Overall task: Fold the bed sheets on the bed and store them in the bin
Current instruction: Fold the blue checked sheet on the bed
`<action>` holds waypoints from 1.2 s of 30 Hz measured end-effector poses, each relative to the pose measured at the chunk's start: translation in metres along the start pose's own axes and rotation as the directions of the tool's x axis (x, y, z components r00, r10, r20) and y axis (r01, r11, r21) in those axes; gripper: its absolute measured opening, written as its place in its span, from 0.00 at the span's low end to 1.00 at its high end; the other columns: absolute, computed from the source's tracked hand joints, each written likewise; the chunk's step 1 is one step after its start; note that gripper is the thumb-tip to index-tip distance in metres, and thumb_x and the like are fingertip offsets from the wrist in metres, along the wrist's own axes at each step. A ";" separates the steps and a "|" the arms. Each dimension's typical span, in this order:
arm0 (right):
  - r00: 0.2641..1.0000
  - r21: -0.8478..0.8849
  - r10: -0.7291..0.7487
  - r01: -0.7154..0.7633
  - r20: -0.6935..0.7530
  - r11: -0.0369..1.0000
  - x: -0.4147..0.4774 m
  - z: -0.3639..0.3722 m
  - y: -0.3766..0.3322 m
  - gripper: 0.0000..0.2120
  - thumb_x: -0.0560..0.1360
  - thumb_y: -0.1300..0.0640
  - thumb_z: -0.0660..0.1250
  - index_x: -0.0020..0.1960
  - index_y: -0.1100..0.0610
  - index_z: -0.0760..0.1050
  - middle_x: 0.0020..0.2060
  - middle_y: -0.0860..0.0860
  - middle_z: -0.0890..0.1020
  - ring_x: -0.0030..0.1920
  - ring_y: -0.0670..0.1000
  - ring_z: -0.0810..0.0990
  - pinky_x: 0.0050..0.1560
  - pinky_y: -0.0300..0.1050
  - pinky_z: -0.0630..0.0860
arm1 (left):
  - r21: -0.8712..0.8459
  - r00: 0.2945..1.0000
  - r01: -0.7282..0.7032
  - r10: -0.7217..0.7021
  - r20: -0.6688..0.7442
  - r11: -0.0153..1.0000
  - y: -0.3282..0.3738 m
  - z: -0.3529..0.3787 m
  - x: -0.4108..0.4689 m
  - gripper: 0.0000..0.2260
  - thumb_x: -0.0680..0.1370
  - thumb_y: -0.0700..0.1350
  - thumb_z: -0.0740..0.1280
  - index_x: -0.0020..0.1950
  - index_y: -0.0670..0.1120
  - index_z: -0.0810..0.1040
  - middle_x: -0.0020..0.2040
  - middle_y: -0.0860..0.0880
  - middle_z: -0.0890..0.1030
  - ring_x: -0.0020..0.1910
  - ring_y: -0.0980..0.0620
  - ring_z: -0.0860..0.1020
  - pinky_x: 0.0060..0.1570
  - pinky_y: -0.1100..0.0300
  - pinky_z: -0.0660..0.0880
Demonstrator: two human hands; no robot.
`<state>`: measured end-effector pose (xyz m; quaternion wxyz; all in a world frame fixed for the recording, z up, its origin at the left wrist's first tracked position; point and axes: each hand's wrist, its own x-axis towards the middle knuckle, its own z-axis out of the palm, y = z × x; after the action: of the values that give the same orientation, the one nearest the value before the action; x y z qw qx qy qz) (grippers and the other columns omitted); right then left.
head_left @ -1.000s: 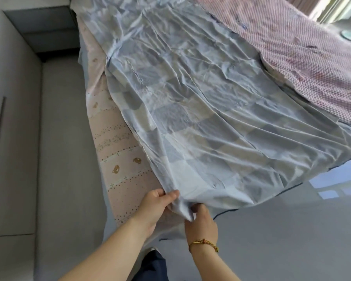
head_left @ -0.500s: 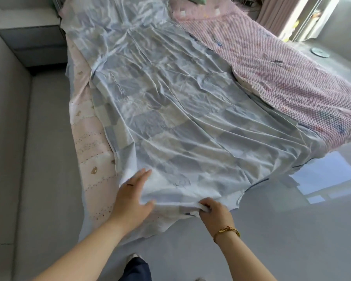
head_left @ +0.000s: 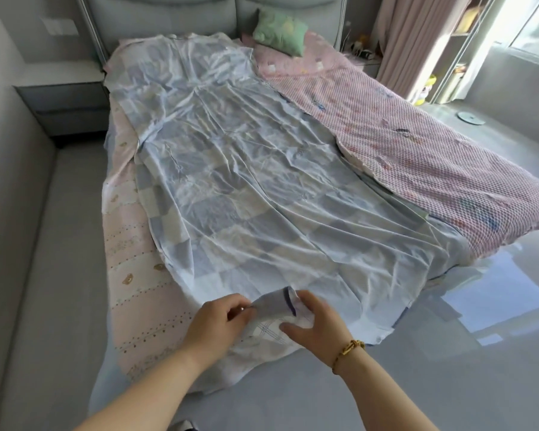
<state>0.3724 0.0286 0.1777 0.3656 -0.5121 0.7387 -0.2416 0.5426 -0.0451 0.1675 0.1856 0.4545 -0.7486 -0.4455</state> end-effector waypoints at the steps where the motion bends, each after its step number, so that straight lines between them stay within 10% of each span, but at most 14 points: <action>1: 0.998 -0.072 0.039 -0.036 0.042 0.997 0.000 -0.003 0.007 0.15 0.72 0.52 0.68 0.54 0.41 0.68 0.44 0.41 0.74 0.52 0.49 0.72 0.48 0.36 0.68 | -0.054 0.999 0.004 -0.006 -0.047 0.999 0.006 -0.006 0.001 0.09 0.76 0.44 0.66 0.37 0.53 0.77 0.36 0.55 0.79 0.35 0.61 0.74 0.35 0.71 0.68; 4: 0.993 -0.261 0.110 -0.094 0.048 0.961 0.001 -0.009 0.026 0.04 0.74 0.55 0.63 0.48 0.48 0.71 0.38 0.44 0.73 0.45 0.48 0.73 0.49 0.38 0.67 | -0.181 0.981 0.040 -0.073 -0.178 0.983 0.021 -0.022 0.004 0.08 0.77 0.44 0.65 0.39 0.44 0.77 0.31 0.50 0.74 0.30 0.59 0.71 0.32 0.72 0.67; 7: 0.983 -0.297 0.180 -0.184 -0.039 0.937 0.005 -0.021 0.045 0.16 0.75 0.61 0.57 0.31 0.51 0.61 0.27 0.47 0.66 0.34 0.51 0.66 0.33 0.36 0.61 | -0.222 0.941 0.069 -0.137 -0.310 0.973 0.030 -0.031 0.006 0.08 0.79 0.43 0.60 0.40 0.47 0.72 0.34 0.51 0.72 0.33 0.57 0.69 0.32 0.69 0.63; 17: 0.965 -0.148 -0.094 0.058 -0.246 0.987 0.037 -0.074 0.020 0.09 0.76 0.63 0.61 0.52 0.58 0.79 0.41 0.49 0.77 0.45 0.51 0.75 0.45 0.39 0.67 | -0.400 0.800 0.126 -0.332 -0.500 0.908 0.016 -0.036 0.009 0.12 0.80 0.47 0.57 0.38 0.47 0.67 0.35 0.48 0.67 0.33 0.55 0.66 0.34 0.67 0.62; 21: 0.958 -0.225 -0.157 0.103 -0.239 0.969 0.078 -0.080 0.001 0.08 0.76 0.61 0.62 0.52 0.57 0.79 0.41 0.50 0.78 0.43 0.50 0.73 0.43 0.40 0.67 | -0.364 0.904 0.128 -0.260 -0.339 0.922 0.014 -0.054 0.021 0.32 0.53 0.72 0.68 0.44 0.51 0.68 0.35 0.55 0.69 0.34 0.59 0.68 0.32 0.68 0.64; 26: 0.983 -0.338 -0.085 0.025 -0.163 0.941 0.129 -0.087 -0.017 0.08 0.77 0.57 0.62 0.52 0.54 0.78 0.44 0.53 0.80 0.47 0.56 0.77 0.45 0.42 0.71 | -0.183 0.861 0.282 -0.332 -0.385 0.942 -0.019 -0.076 0.065 0.11 0.73 0.40 0.70 0.49 0.47 0.70 0.38 0.57 0.72 0.37 0.58 0.70 0.31 0.71 0.62; 33: 0.990 -0.417 0.002 -0.061 -0.139 0.907 0.221 -0.083 -0.046 0.08 0.77 0.54 0.60 0.53 0.50 0.77 0.44 0.52 0.79 0.44 0.53 0.74 0.45 0.43 0.71 | -0.259 0.750 0.413 -0.487 -0.447 0.873 -0.086 -0.122 0.134 0.16 0.75 0.36 0.67 0.29 0.48 0.70 0.26 0.55 0.72 0.32 0.51 0.70 0.27 0.69 0.61; 36: 0.990 -0.433 0.051 -0.102 -0.128 0.896 0.250 -0.074 -0.051 0.09 0.78 0.54 0.59 0.54 0.50 0.76 0.42 0.52 0.77 0.43 0.51 0.71 0.43 0.42 0.68 | -0.384 0.686 0.431 -0.573 -0.448 0.816 -0.108 -0.139 0.156 0.04 0.76 0.33 0.65 0.45 0.37 0.80 0.40 0.45 0.80 0.43 0.44 0.76 0.43 0.61 0.70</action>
<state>0.2920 -0.2245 0.1873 0.2079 -0.5371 0.8133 -0.0830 0.6124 -0.2666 0.1322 0.3153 0.7235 -0.4471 -0.4210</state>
